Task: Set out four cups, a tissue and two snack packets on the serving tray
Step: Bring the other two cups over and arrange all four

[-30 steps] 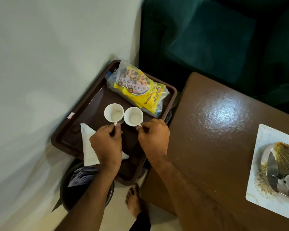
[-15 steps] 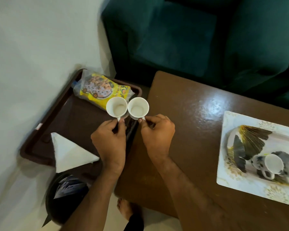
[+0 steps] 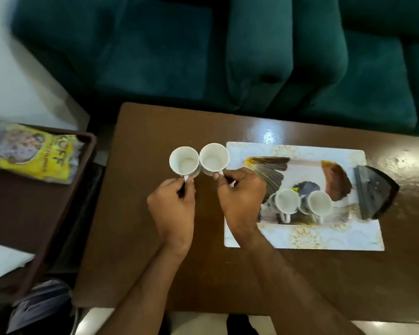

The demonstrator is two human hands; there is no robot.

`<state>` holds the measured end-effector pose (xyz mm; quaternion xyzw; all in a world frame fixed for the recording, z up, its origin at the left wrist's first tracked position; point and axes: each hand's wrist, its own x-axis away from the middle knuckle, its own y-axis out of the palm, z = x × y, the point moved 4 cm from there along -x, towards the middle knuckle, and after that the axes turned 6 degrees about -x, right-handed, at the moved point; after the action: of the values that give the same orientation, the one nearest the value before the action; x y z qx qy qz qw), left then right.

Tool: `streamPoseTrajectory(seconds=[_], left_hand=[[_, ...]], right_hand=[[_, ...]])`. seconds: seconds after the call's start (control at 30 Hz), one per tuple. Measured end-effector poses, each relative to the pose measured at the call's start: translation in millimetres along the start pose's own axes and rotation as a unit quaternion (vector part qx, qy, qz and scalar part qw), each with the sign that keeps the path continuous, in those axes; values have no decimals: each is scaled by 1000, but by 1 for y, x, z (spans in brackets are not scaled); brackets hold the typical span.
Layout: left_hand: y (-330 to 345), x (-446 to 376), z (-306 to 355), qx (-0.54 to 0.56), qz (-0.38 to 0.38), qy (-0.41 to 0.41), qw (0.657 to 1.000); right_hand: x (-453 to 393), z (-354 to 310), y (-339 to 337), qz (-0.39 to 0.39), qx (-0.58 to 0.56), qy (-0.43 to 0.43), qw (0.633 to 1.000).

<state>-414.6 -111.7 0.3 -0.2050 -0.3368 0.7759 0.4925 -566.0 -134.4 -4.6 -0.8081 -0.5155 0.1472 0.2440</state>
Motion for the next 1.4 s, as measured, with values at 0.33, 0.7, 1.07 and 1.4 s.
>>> streamPoseTrajectory(seconds=[0.33,0.7,1.07,1.4], left_hand=[[103,48,99,0,-68,55,996],[172,60,123,-25,-124,100,987],[186,41,98,-39,-183,137,973],[187,28,105,-67,-158,162,972]], right_hand=[[-65,76,-121,63,-1,22,998],[-121,140,-175,-11,34,19,999],[-139,178,-176,-89,101,25,991],[-148,186,-175,-85,105,42,990]])
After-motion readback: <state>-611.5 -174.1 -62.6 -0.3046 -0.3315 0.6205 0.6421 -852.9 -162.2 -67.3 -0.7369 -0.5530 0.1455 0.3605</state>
